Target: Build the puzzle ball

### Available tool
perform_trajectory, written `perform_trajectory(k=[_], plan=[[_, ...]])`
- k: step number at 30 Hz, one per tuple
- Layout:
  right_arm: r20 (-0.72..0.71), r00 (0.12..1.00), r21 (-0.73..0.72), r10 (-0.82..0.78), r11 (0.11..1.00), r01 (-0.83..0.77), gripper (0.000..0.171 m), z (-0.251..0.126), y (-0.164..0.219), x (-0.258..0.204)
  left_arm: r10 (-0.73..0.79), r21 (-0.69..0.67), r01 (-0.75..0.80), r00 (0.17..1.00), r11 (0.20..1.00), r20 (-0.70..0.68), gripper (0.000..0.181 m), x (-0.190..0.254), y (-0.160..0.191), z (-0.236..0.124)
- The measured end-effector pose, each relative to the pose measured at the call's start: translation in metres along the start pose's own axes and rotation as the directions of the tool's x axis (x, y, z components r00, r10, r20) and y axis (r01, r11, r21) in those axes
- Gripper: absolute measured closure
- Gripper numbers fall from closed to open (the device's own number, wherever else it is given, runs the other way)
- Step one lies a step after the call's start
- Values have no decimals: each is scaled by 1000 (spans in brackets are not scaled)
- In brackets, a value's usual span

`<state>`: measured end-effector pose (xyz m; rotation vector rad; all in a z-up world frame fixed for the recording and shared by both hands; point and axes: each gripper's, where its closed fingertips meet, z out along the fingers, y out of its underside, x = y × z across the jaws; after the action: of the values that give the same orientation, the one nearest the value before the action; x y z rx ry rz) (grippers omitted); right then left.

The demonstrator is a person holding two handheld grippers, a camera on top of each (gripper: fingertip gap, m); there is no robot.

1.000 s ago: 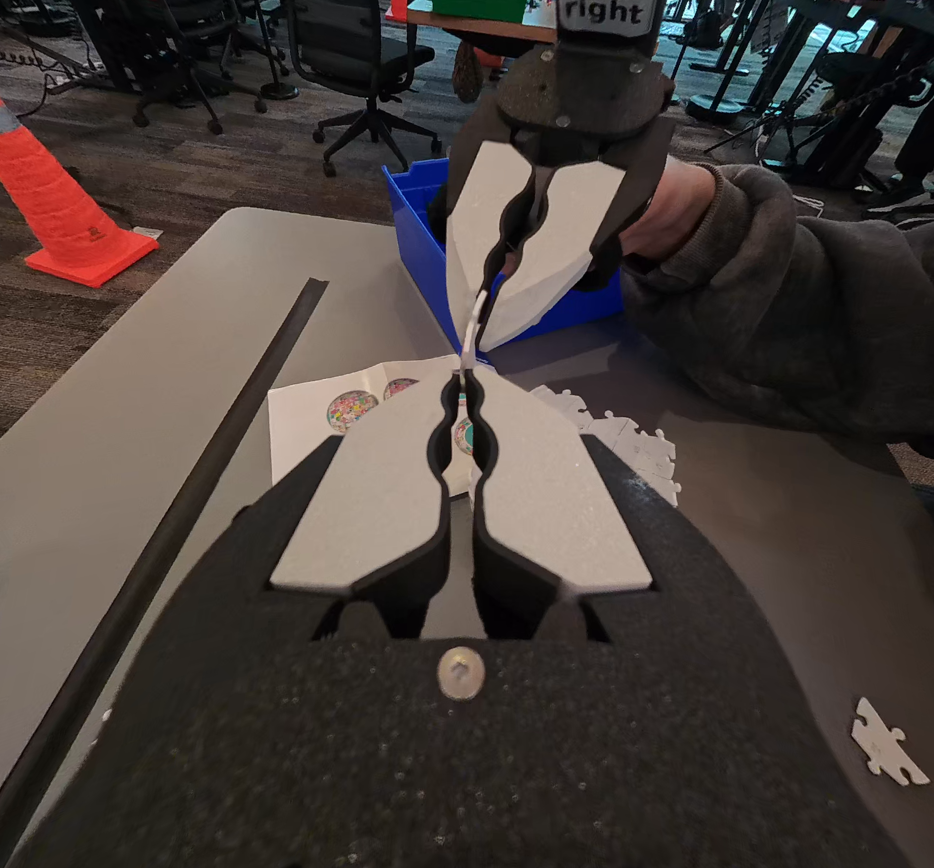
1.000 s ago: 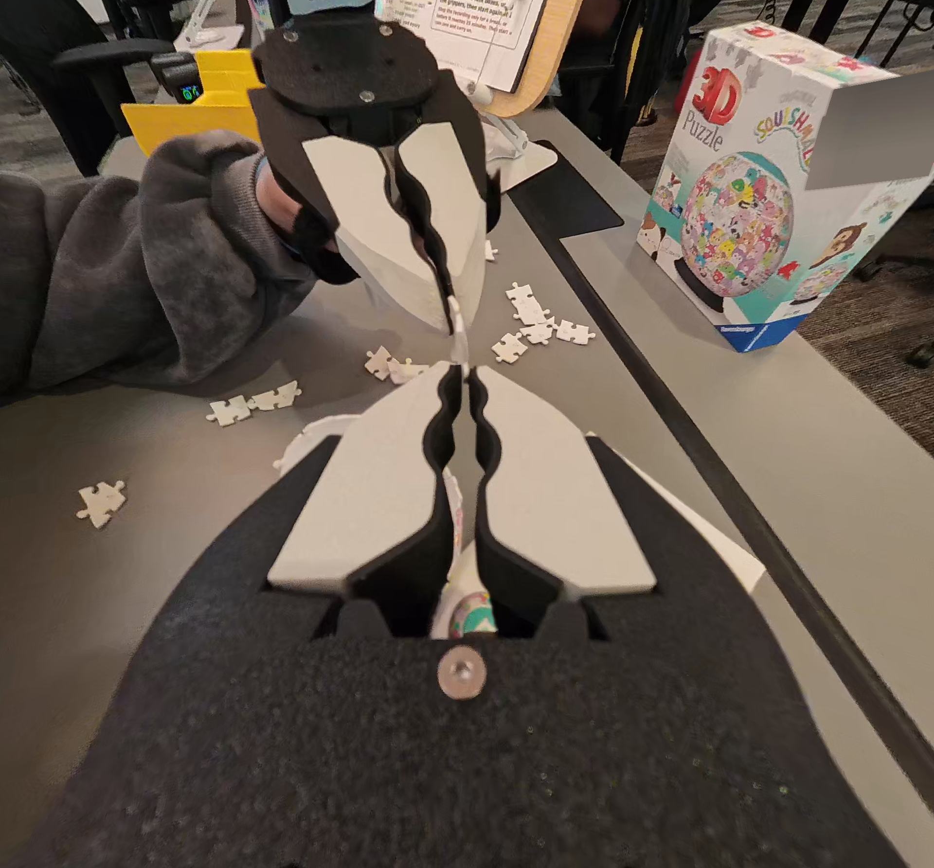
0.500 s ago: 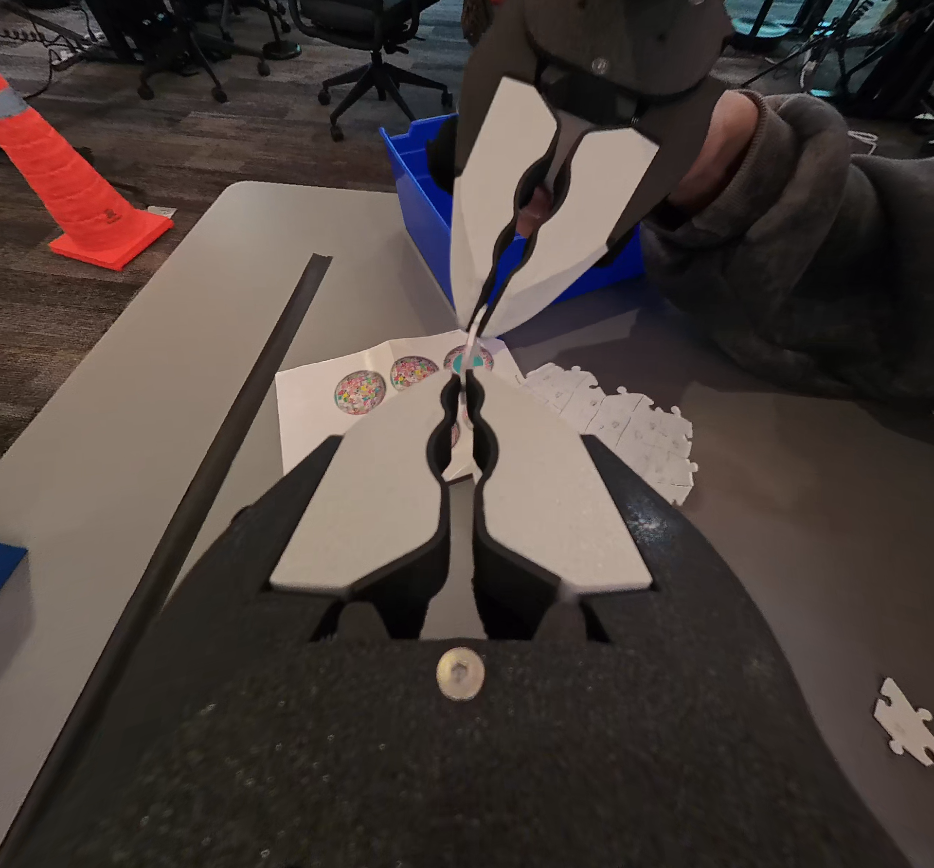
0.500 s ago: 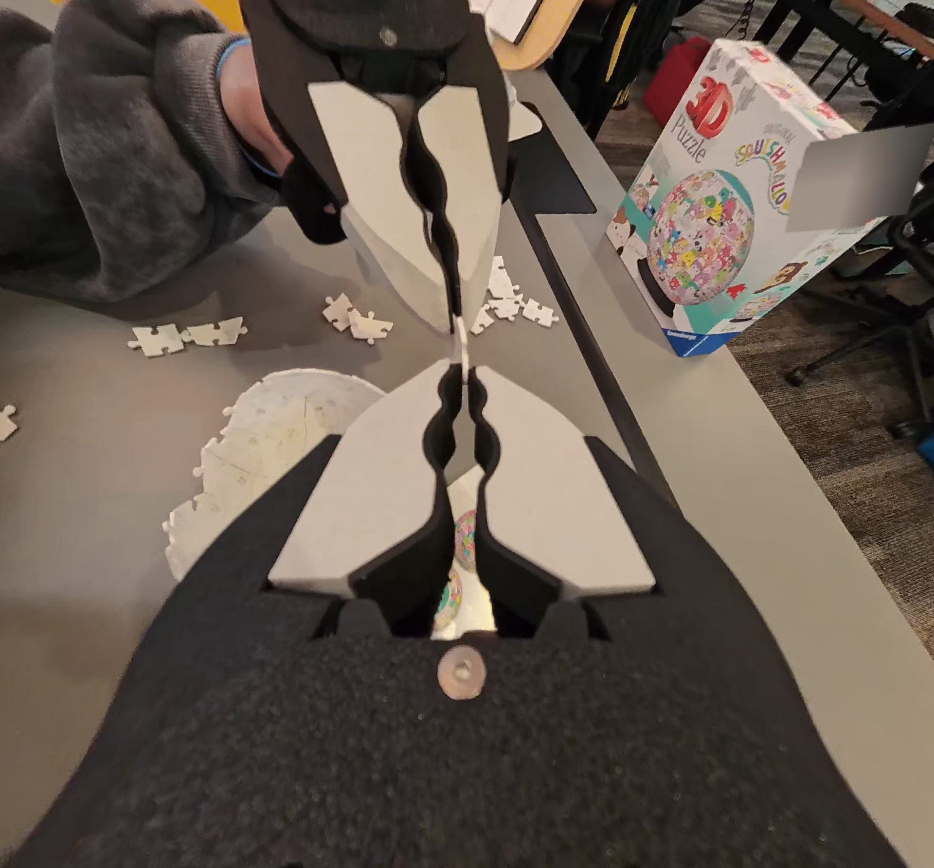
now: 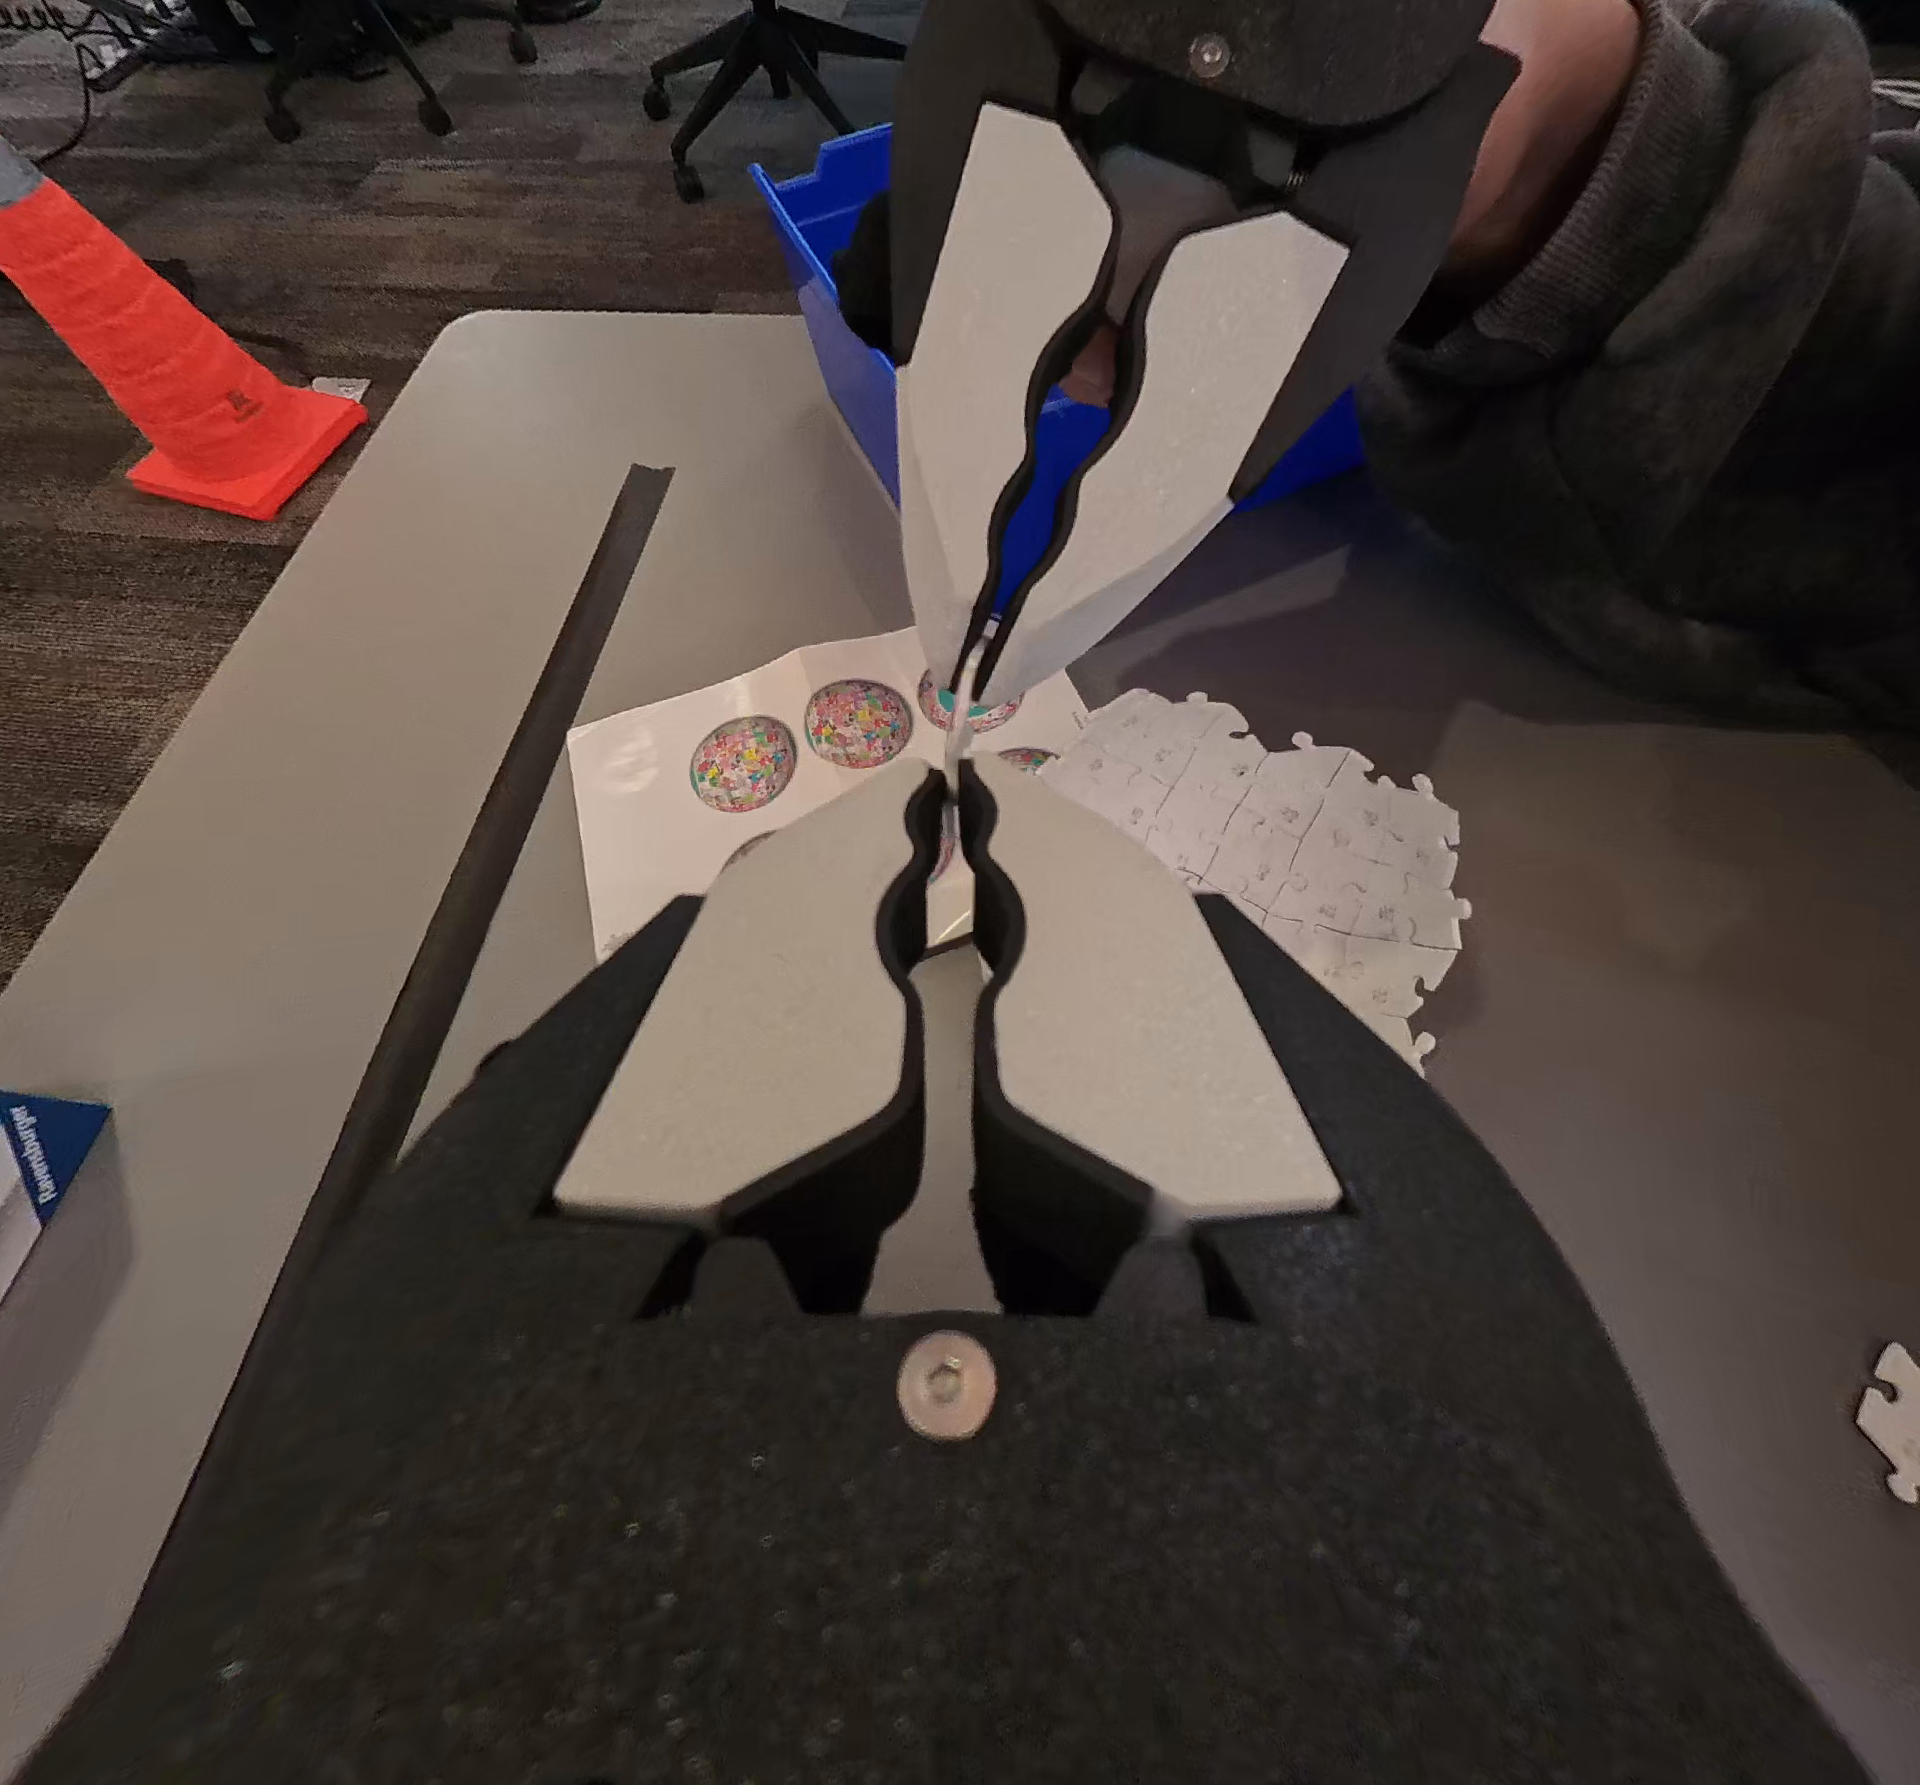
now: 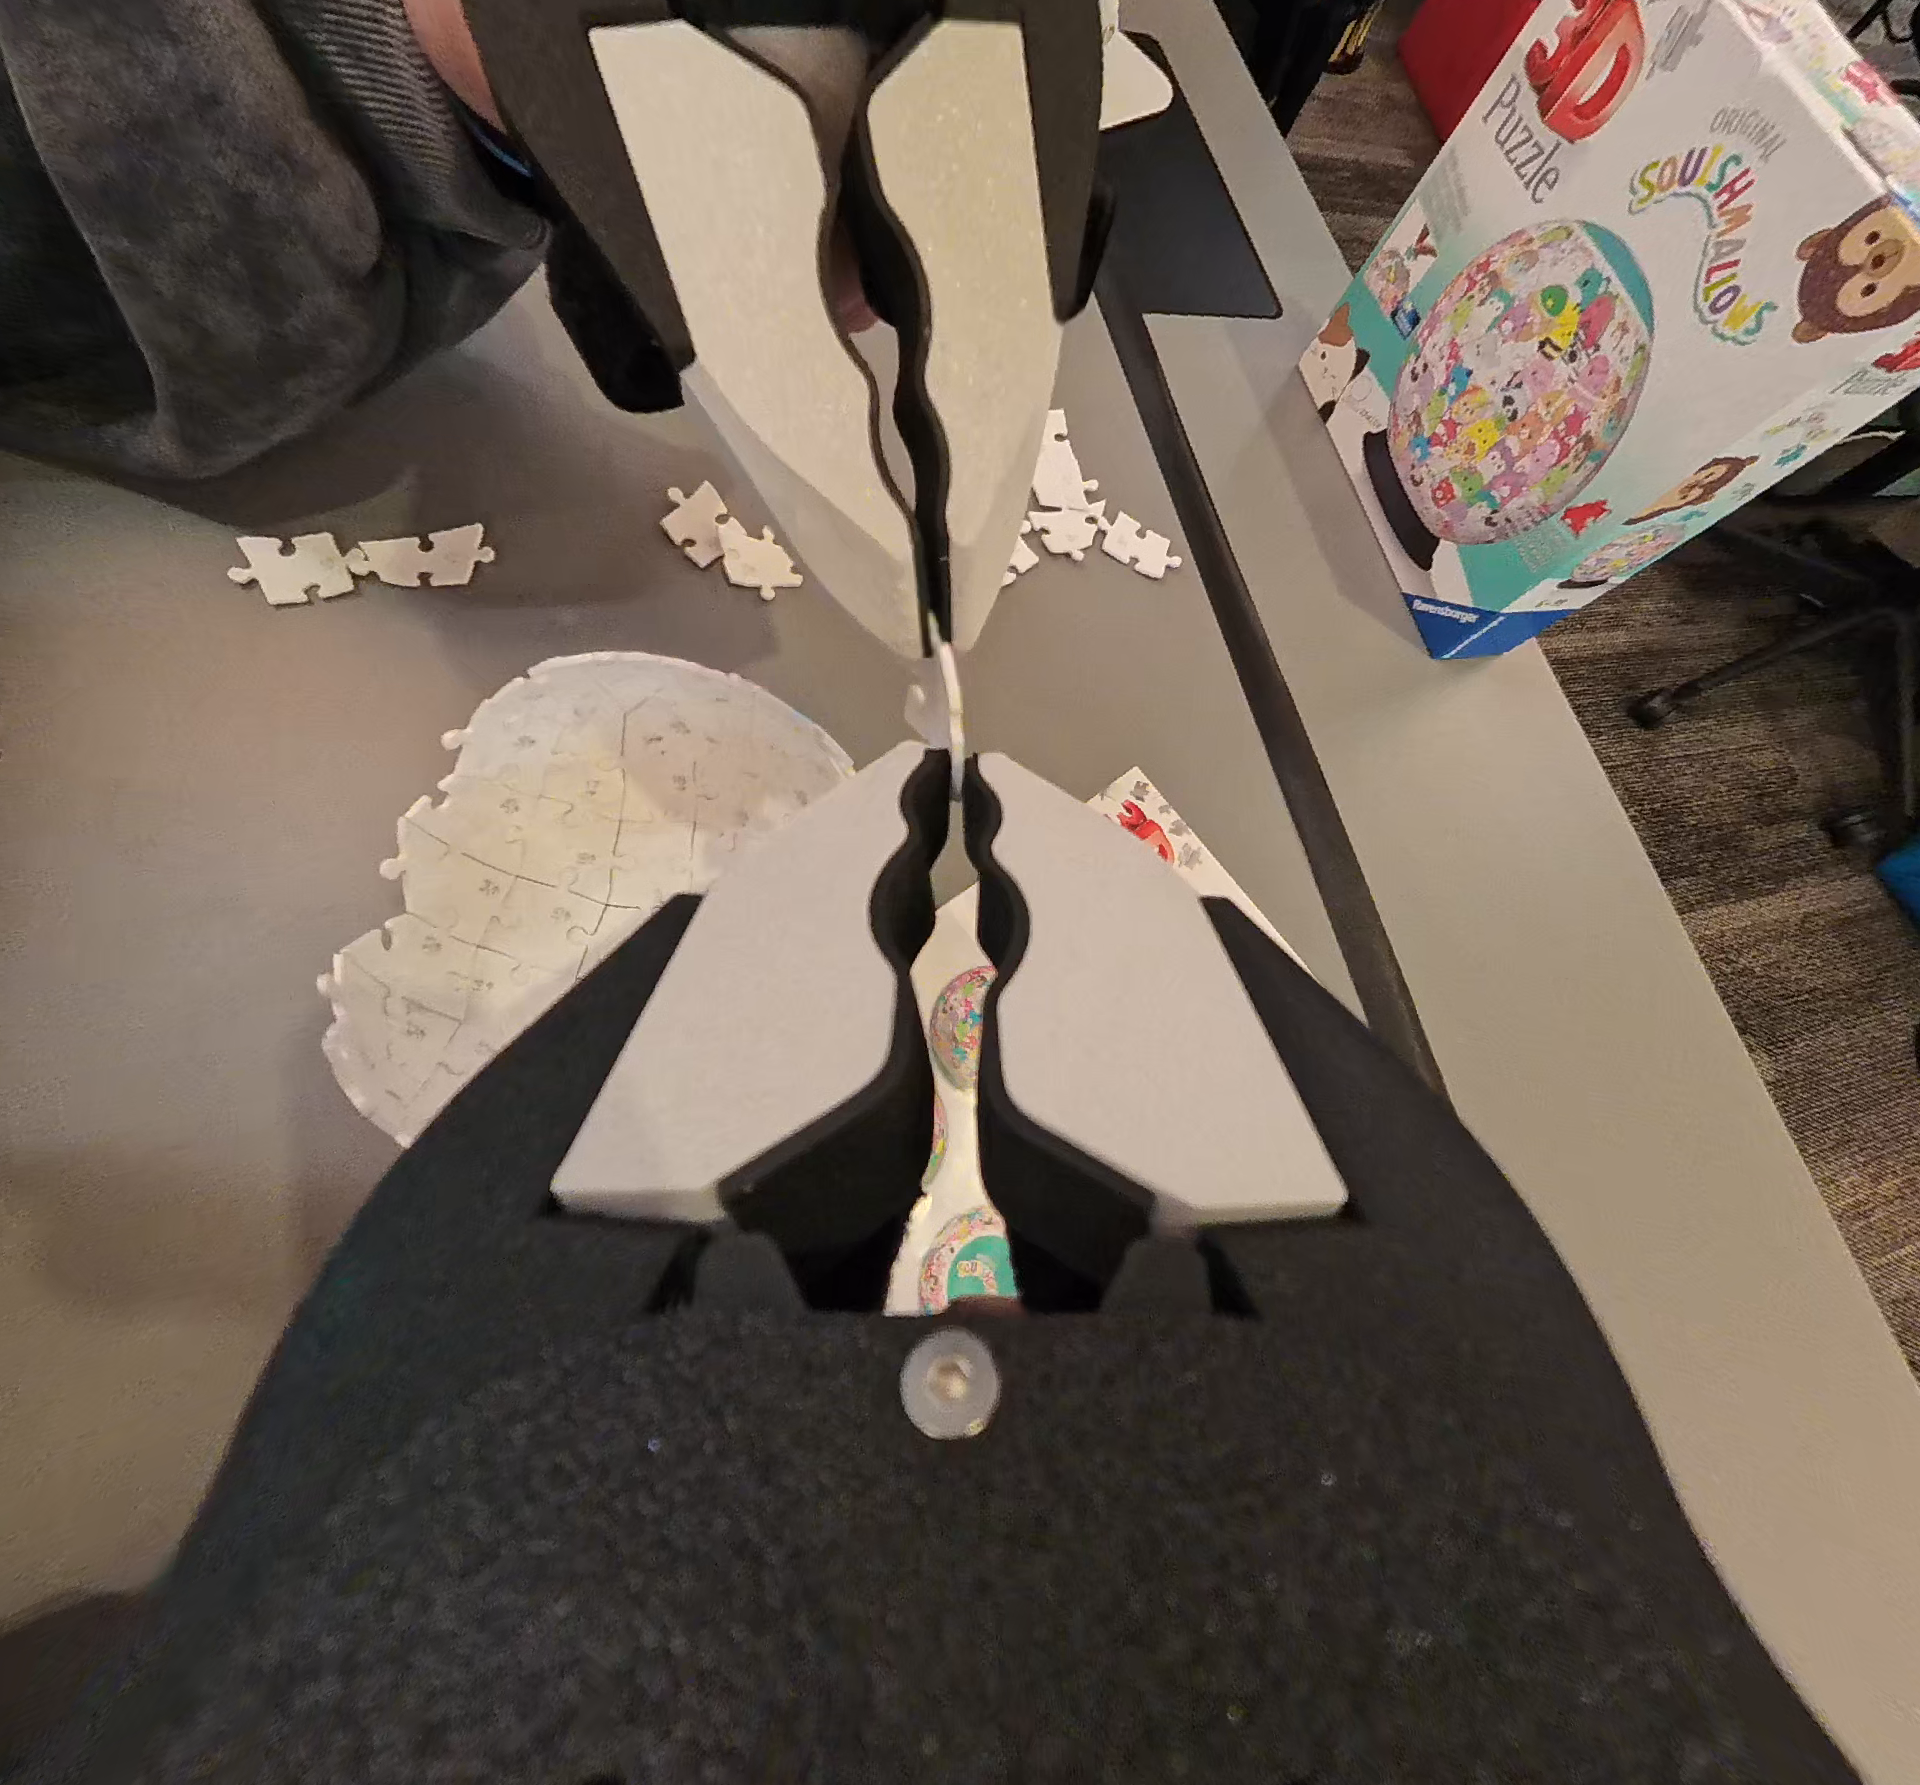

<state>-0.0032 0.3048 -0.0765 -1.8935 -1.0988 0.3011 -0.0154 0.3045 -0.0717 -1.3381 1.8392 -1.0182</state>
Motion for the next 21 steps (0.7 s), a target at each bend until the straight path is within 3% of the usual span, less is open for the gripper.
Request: perform_trajectory(k=[9, 21], plan=[[-3, 1000, 64, 27, 998, -27, 169, -4, -12, 2, -48, 42, 50, 998, 998, -36, 179, -2, -3, -4], [-19, 1000, 34, 16, 999, -15, 169, -3, -8, 2, -26, 26, 27, 1000, 999, -3, 179, -3, -2, -2]])
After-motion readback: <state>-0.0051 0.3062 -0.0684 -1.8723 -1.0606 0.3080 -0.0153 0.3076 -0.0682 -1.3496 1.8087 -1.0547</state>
